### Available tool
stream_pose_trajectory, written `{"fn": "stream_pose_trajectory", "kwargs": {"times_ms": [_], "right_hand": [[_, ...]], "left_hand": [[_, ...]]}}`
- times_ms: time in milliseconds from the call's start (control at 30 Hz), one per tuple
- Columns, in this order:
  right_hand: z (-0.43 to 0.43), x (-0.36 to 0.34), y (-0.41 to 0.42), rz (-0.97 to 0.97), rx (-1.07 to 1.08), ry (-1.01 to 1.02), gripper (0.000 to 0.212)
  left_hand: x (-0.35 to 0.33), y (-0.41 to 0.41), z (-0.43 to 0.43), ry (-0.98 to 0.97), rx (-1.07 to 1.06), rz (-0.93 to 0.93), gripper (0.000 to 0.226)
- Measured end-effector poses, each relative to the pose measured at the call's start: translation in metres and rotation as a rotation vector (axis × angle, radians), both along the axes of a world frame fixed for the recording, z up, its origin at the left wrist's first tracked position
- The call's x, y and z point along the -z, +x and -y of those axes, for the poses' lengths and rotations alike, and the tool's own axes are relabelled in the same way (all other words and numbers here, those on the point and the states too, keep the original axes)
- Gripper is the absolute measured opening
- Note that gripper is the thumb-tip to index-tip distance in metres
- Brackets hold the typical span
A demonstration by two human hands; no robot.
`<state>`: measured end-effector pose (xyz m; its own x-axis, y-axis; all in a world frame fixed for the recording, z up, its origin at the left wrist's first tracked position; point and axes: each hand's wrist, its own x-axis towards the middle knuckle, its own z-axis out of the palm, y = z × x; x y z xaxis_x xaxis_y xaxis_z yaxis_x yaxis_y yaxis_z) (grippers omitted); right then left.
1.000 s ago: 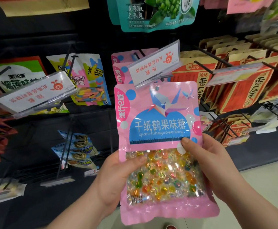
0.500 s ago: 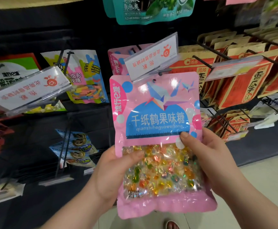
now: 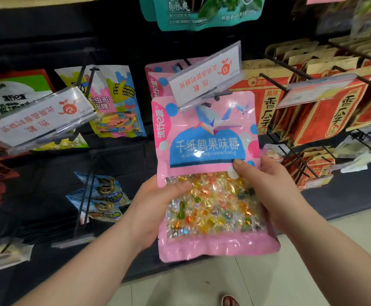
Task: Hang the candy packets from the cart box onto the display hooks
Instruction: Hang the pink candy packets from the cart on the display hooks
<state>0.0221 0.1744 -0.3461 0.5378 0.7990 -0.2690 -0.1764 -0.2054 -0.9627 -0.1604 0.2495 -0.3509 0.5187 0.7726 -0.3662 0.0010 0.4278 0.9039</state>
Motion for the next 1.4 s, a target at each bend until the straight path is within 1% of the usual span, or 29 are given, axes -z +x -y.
{"fn": "stream_pose_trajectory", "kwargs": {"times_ms": [100,200,333,433,500,600,633,733,833,900,1000,1067,1133,1200,1267,1333,1400], "right_hand": [[-0.022,0.008,0.009,0.068,-0.013,-0.026,0.014],[-0.046,0.015,0.015,0.118,0.003,-0.034,0.014],[-0.072,0.019,0.021,0.165,-0.001,-0.090,0.025],[-0.089,0.022,0.027,0.299,-0.042,-0.154,0.028],[-0.100,0.026,0.032,0.360,-0.051,-0.195,0.028],[-0.112,0.031,0.037,0.444,-0.083,-0.234,0.037],[-0.114,0.031,0.038,0.475,-0.091,-0.246,0.037],[-0.120,0.033,0.041,0.533,-0.107,-0.296,0.035],[-0.122,0.031,0.041,0.547,-0.111,-0.297,0.036],[-0.121,0.027,0.039,0.566,-0.112,-0.300,0.043],[-0.116,0.023,0.034,0.648,-0.126,-0.341,0.051],[-0.107,0.020,0.032,0.737,-0.152,-0.377,0.057],[-0.094,0.015,0.027,0.874,-0.219,-0.430,0.063],[-0.081,0.004,0.019,1.082,-0.318,-0.508,0.065],[-0.068,-0.009,0.005,1.280,-0.416,-0.574,0.067],[-0.056,-0.022,-0.012,1.396,-0.490,-0.602,0.069],[-0.044,-0.034,-0.032,1.470,-0.542,-0.616,0.069]], "left_hand": [[0.008,0.010,-0.019,0.058,0.005,-0.066,0.024],[0.018,0.021,-0.041,0.131,-0.071,-0.172,0.023],[0.025,0.036,-0.066,0.211,-0.096,-0.284,0.026],[0.025,0.042,-0.081,0.281,-0.123,-0.357,0.017],[0.027,0.046,-0.091,0.311,-0.126,-0.392,0.019],[0.030,0.050,-0.102,0.353,-0.114,-0.449,0.018],[0.031,0.051,-0.105,0.365,-0.118,-0.467,0.017],[0.034,0.053,-0.112,0.389,-0.125,-0.532,0.033],[0.036,0.055,-0.116,0.385,-0.129,-0.577,0.041],[0.036,0.056,-0.116,0.379,-0.123,-0.591,0.047],[0.036,0.054,-0.115,0.372,-0.109,-0.627,0.055],[0.032,0.048,-0.112,0.420,-0.072,-0.707,0.065],[0.024,0.038,-0.105,0.533,0.021,-0.857,0.075],[0.014,0.025,-0.094,0.693,0.174,-1.044,0.078],[0.003,0.010,-0.082,0.845,0.327,-1.183,0.082],[-0.007,-0.004,-0.071,0.952,0.450,-1.257,0.085],[-0.017,-0.019,-0.060,1.019,0.529,-1.312,0.087]]}}
